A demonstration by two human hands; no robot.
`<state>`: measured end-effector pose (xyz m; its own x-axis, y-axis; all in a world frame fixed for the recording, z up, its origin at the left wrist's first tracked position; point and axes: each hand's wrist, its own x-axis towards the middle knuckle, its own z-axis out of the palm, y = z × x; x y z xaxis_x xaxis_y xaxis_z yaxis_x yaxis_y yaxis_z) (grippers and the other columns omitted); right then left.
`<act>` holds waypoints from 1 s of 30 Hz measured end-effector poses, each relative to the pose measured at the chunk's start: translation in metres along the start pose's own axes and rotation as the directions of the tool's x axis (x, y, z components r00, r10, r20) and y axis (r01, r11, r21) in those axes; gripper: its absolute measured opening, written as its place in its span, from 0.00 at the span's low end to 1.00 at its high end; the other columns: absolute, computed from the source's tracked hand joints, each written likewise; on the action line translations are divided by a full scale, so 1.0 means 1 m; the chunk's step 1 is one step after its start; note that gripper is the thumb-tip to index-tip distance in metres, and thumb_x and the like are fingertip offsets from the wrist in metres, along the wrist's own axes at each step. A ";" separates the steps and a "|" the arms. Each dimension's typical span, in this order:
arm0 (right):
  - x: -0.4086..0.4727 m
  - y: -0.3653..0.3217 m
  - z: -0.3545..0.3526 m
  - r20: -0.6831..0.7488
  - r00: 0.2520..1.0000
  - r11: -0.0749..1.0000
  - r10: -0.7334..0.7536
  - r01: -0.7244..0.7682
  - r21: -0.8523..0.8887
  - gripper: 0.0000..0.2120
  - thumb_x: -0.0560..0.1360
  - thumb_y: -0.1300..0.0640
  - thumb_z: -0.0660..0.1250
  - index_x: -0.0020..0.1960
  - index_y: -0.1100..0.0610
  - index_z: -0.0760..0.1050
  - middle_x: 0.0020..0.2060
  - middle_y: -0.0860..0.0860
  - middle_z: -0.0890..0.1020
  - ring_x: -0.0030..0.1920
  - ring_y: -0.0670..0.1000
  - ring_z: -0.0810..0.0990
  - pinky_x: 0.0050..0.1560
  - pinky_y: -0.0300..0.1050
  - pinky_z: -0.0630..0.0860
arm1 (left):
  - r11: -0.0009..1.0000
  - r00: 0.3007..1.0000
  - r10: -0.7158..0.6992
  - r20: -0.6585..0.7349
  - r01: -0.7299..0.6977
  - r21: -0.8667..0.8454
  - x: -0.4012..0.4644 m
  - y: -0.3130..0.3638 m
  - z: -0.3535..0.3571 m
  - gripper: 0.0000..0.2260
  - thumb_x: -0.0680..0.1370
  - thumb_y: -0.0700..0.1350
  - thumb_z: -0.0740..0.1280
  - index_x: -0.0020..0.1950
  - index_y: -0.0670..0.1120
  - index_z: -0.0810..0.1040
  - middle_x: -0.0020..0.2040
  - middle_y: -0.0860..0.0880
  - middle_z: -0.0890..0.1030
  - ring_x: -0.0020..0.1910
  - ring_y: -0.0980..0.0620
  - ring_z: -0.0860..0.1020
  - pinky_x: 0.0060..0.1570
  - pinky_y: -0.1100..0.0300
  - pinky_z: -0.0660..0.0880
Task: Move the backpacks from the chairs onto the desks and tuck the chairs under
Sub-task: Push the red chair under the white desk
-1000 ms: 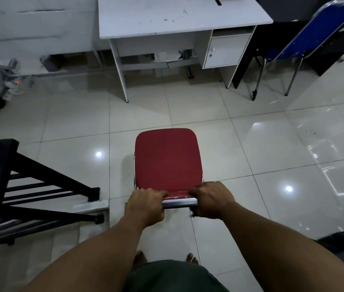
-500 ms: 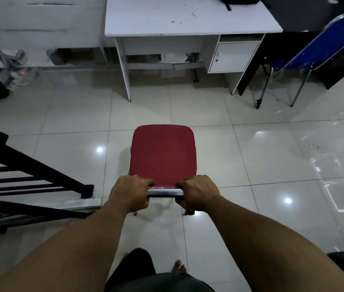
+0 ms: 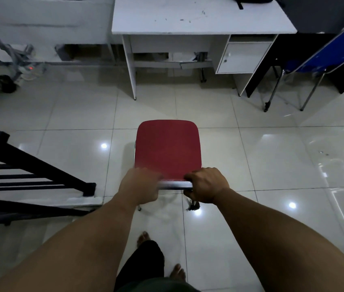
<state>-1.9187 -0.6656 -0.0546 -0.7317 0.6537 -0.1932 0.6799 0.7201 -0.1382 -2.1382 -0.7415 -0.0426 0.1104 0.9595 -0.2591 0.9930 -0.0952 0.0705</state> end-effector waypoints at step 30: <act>0.132 0.093 -0.035 -0.015 1.000 0.998 -0.020 0.019 -0.065 0.19 0.69 0.36 0.62 0.53 0.44 0.79 0.41 0.45 0.83 0.38 0.53 0.82 0.36 0.42 0.72 | 0.999 0.997 0.001 -0.073 -0.004 -0.035 0.153 -0.054 -0.021 0.18 0.69 0.55 0.64 0.58 0.57 0.79 0.44 0.51 0.85 0.40 0.45 0.82 0.45 0.53 0.79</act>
<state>-1.9535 -0.5038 -0.0586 -0.7457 0.6426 -0.1760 0.6613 0.7460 -0.0785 -2.1757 -0.5841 -0.0656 0.1084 0.9761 -0.1883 0.9904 -0.0897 0.1052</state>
